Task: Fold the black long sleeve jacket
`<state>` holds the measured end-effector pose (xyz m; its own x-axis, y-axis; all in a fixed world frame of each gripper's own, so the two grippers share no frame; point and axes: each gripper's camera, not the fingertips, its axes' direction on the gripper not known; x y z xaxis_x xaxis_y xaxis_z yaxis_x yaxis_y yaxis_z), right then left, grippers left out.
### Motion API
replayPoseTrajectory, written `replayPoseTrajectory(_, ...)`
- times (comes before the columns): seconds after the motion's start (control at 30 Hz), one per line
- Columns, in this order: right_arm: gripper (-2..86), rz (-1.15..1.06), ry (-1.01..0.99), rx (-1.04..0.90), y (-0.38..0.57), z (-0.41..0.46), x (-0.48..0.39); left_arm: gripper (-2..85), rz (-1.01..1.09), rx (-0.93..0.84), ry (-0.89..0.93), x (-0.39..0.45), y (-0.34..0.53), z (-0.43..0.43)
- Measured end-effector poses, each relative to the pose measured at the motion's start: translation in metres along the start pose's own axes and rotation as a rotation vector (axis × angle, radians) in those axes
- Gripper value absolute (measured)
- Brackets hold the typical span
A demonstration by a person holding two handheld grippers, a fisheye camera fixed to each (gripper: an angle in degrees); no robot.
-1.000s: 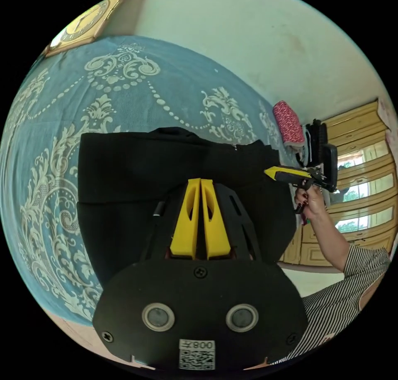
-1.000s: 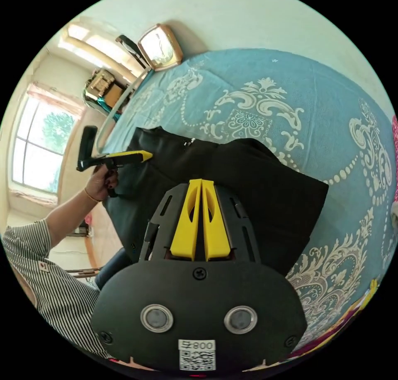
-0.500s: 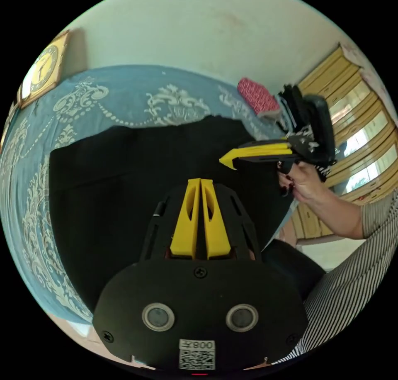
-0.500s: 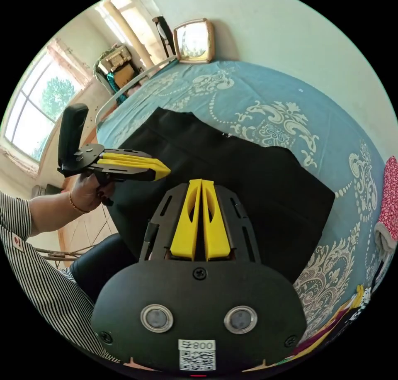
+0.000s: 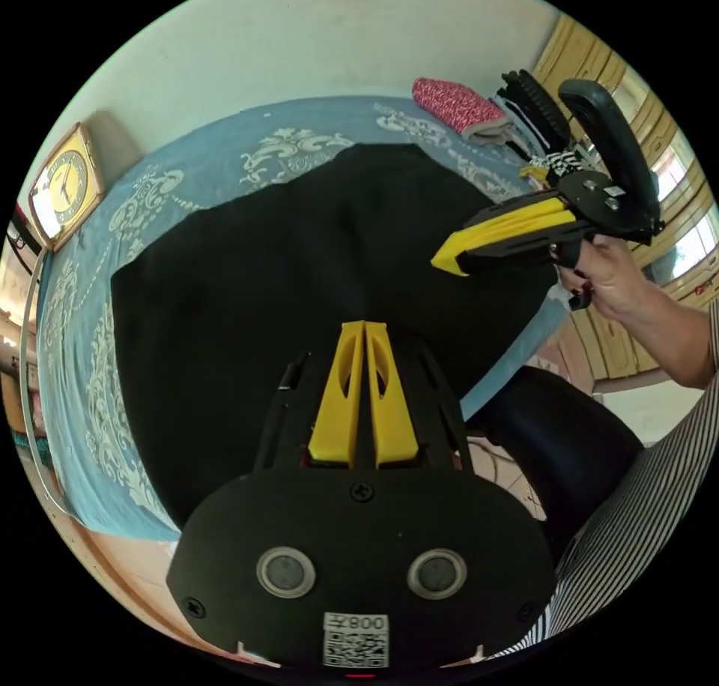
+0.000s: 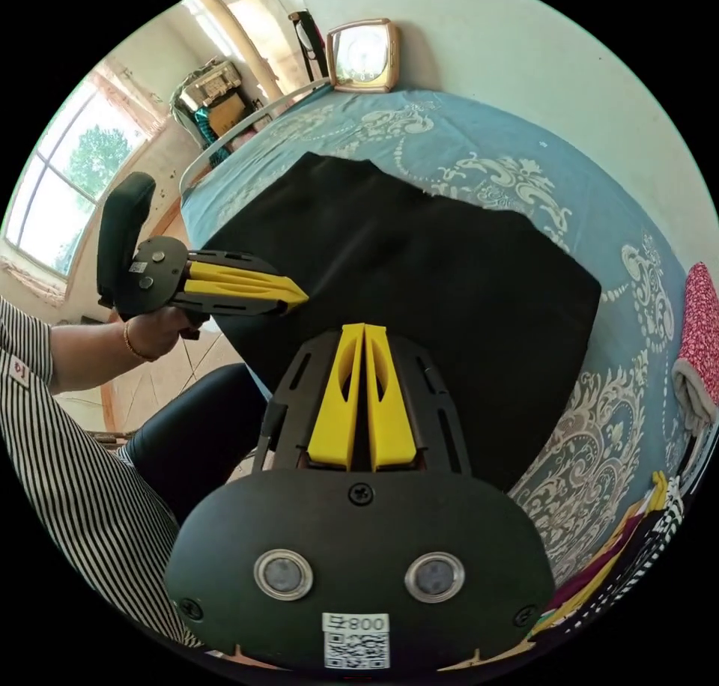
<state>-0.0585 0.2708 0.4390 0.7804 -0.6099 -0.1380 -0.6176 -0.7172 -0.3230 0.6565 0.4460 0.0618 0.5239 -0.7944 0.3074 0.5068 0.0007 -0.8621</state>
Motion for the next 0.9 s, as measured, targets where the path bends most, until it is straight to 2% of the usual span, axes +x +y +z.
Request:
replayPoseTrajectory(0.03,0.2,-0.005,0.007,-0.066,-0.001,0.015,-0.005,0.2,0.004,-0.004,-0.012,0.003,0.004,0.003)
replayPoseTrajectory(0.2,0.1,0.003,0.005,-0.107,-0.021,0.011,-0.009,0.1,-0.014,-0.049,0.016,0.000,0.015,-0.009)
replayPoseTrajectory(0.37,0.1,-0.012,0.040,0.024,-0.020,-0.044,-0.035,0.1,-0.007,0.076,-0.014,0.009,0.059,-0.053)
replayPoseTrajectory(0.47,0.1,-0.023,-0.019,-0.028,-0.020,-0.031,-0.049,0.1,0.003,-0.027,-0.013,0.012,0.080,-0.035)
replayPoseTrajectory(0.53,0.1,-0.027,0.006,-0.109,-0.023,-0.008,-0.054,0.1,-0.011,-0.040,-0.012,0.007,0.091,-0.028)
replayPoseTrajectory(0.63,0.1,-0.024,0.029,-0.124,-0.033,-0.008,-0.058,0.2,-0.050,-0.058,0.035,-0.011,0.106,-0.041)
replayPoseTrajectory(0.8,0.1,-0.036,0.010,-0.075,-0.043,-0.040,-0.064,0.5,-0.259,0.063,0.085,-0.059,0.182,-0.089)
replayPoseTrajectory(0.9,0.1,-0.041,-0.034,-0.017,-0.050,-0.053,-0.070,0.9,-0.515,0.088,0.142,-0.103,0.260,-0.110)
